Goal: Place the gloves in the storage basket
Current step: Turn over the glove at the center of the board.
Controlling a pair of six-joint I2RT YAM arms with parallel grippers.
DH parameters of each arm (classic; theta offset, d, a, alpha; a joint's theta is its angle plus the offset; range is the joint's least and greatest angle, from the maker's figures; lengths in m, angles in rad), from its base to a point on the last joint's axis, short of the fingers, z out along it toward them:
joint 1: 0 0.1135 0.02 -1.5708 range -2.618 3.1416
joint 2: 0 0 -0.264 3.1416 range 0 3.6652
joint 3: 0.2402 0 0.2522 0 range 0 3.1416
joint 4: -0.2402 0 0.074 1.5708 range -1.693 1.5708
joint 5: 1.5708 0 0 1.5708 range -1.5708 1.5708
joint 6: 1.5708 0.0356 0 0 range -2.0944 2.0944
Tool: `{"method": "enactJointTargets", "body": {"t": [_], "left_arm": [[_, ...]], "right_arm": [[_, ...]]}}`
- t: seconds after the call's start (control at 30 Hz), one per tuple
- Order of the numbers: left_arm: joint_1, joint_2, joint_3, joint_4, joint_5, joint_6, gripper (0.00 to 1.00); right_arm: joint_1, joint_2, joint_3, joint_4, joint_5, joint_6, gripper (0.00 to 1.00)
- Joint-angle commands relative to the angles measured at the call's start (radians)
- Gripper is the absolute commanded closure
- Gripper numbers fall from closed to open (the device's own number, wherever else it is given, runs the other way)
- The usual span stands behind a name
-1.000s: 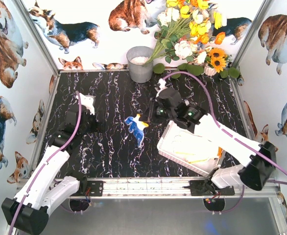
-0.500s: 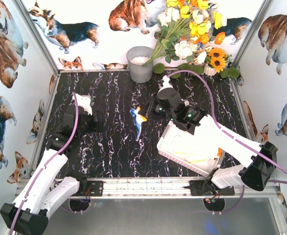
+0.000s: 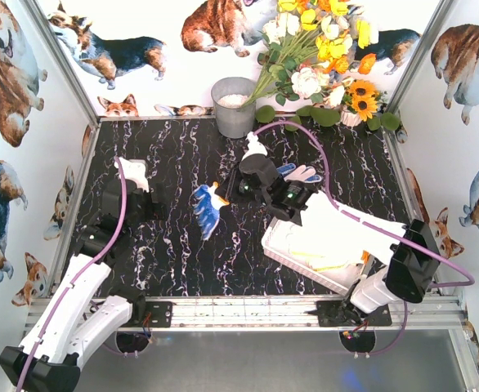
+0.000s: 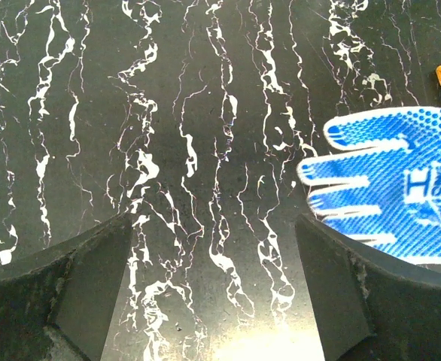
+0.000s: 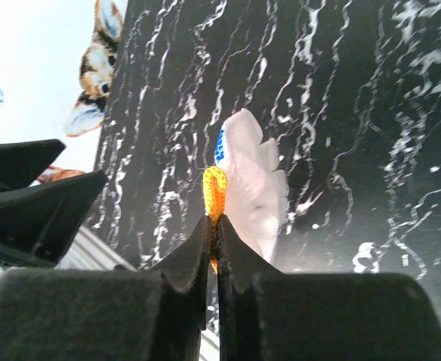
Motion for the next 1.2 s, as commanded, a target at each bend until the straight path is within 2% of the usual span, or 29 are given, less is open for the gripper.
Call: {"method": "enactJointTargets", "body": {"t": [0.0,0.2,0.43,0.6,0.77,0.9,1.17], "left_arm": [[0.015,-0.01,-0.008,0.024,-0.021,-0.008,0.17],[0.015,-0.008,-0.008,0.029,-0.024,-0.008,0.17],[0.015,-0.009,-0.009,0.023,-0.042,-0.009,0.16],[0.016,-0.014,-0.009,0.023,-0.059,-0.01,0.16],[0.015,-0.01,-0.009,0.024,-0.064,-0.008,0.16],[0.015,-0.007,-0.008,0.024,-0.064,-0.008,0.16],[0.016,-0.004,-0.009,0.023,-0.052,-0.01,0.16]], "right_arm": [[-0.044,-0.052,0.073,0.005,0.059,-0.159,1.0],[-0.066,-0.016,0.144,-0.086,0.037,-0.455,1.0],[0.004,0.14,0.082,-0.014,-0.144,-0.548,1.0],[0.048,0.224,0.06,0.007,-0.321,-0.537,1.0],[0.078,0.229,-0.013,0.04,-0.412,-0.493,1.0],[0.101,0.206,-0.081,0.084,-0.454,-0.45,1.0],[0.174,0.147,-0.181,0.055,-0.441,-0.418,1.0]]}}
